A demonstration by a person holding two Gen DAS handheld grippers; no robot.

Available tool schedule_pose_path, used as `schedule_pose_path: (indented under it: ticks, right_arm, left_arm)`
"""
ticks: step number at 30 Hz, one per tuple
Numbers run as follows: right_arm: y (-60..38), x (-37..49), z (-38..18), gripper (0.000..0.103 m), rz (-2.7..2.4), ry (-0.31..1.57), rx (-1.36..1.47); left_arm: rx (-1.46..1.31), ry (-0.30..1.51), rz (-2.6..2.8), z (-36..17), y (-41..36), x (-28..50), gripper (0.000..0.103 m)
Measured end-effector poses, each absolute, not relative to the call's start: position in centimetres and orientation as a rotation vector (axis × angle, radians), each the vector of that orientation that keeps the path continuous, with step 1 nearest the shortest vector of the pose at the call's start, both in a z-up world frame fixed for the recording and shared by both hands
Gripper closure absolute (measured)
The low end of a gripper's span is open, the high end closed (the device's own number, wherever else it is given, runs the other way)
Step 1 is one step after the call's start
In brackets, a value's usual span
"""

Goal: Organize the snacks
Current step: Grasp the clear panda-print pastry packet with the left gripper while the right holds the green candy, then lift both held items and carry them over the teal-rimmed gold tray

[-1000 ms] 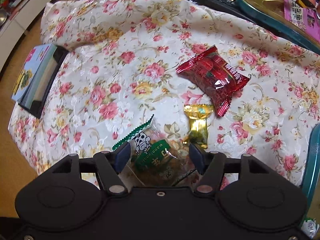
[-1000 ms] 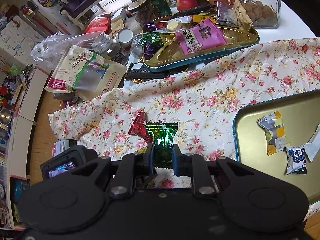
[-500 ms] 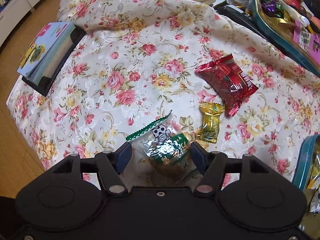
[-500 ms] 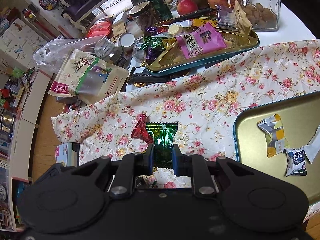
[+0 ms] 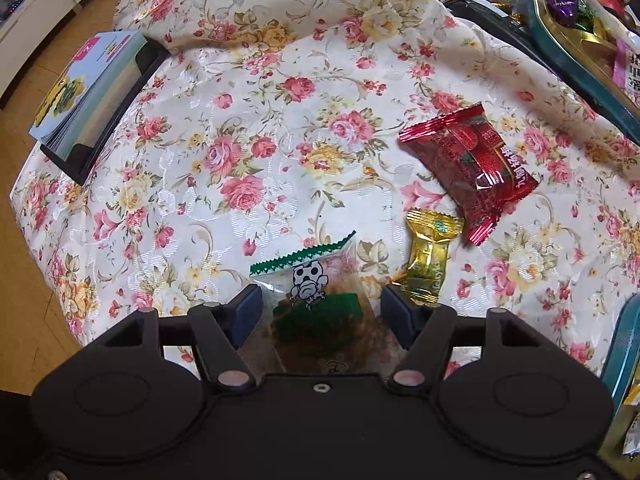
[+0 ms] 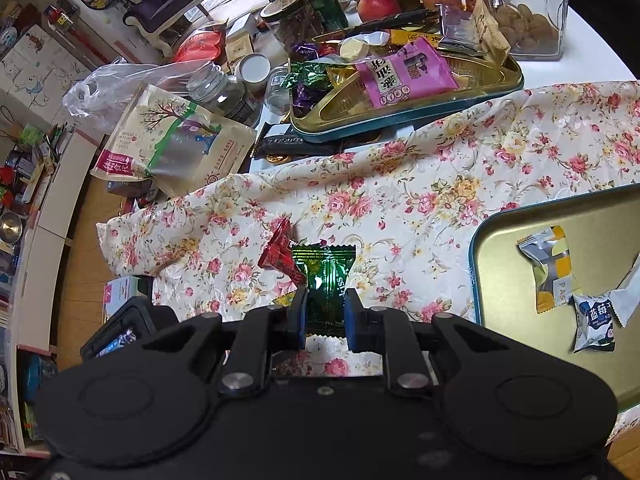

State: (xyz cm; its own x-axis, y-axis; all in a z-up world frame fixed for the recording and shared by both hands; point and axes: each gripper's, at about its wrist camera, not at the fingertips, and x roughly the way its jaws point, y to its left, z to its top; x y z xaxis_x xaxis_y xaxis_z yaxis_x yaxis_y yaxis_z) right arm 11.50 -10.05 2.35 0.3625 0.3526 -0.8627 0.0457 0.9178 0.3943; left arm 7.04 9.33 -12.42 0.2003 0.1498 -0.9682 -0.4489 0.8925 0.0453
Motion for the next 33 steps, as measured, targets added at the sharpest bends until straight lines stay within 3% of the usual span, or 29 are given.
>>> schedule_pose_path:
  ticks: [2,16,33]
  right_arm:
    - [-10.1,11.5,2.4,0.083,0.203,1.186,0.380]
    - [-11.3,11.0,2.8,0.083,0.198,1.141,0.355]
    - [-11.3,11.1,2.5,0.083,0.197,1.156,0.366]
  left_arm:
    - [-0.266,1.298,0.400,-12.2,9.2,7.0,0.045]
    - [-0.252,1.259,0.263,-8.9,8.6,6.4,0.054]
    - [-0.142,1.271,0.278,-11.2,7.9,6.4,0.045]
